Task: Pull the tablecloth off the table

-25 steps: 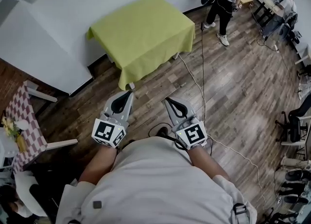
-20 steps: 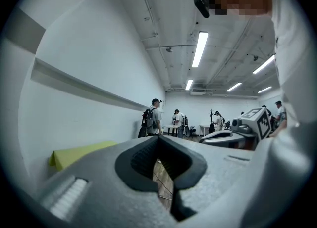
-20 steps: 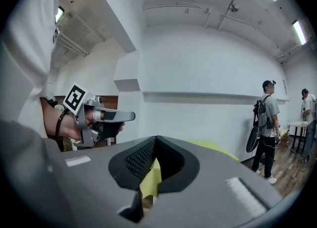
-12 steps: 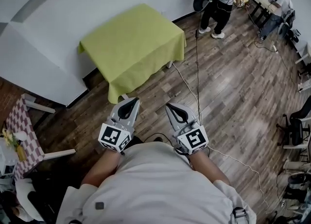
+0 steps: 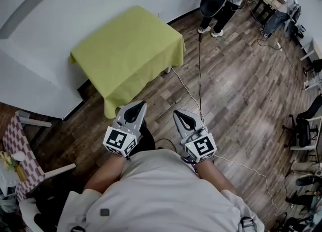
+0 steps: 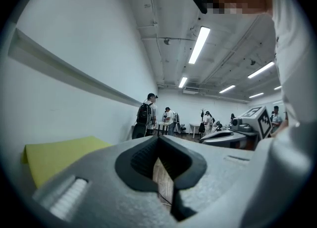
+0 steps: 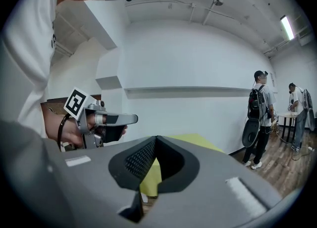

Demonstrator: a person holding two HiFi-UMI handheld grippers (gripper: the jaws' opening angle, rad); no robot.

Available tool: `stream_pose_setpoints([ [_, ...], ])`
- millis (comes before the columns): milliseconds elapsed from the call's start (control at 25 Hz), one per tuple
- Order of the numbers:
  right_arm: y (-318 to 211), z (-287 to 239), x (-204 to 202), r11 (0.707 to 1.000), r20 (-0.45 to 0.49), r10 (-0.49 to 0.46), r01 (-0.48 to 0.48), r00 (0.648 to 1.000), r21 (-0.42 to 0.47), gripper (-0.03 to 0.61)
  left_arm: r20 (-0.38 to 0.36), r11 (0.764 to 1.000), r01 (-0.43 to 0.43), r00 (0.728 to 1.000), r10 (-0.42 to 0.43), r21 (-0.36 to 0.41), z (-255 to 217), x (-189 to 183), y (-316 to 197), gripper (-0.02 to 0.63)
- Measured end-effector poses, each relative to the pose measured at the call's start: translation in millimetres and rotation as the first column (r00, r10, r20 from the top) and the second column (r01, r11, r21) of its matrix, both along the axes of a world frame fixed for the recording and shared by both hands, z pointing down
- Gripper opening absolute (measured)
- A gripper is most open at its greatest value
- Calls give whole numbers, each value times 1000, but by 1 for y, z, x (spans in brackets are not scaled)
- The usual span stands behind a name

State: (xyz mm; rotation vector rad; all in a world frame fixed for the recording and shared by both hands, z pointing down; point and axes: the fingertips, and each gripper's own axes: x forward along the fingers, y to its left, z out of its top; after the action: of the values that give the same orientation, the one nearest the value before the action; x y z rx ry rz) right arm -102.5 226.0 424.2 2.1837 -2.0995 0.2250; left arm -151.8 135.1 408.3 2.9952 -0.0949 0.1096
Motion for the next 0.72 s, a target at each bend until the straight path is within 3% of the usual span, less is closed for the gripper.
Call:
stream_pose_setpoints([
  [320,-96,-7,59,1000,2,10,-10,1000,-6,11,-10,1000,-21,1000,21,0,-6,60,-98,3],
  [720,-224,-10,100,1000,-2,18,-18,1000,-10,11,-18,1000,-15,1000,15,26,-15,96,-236,3],
])
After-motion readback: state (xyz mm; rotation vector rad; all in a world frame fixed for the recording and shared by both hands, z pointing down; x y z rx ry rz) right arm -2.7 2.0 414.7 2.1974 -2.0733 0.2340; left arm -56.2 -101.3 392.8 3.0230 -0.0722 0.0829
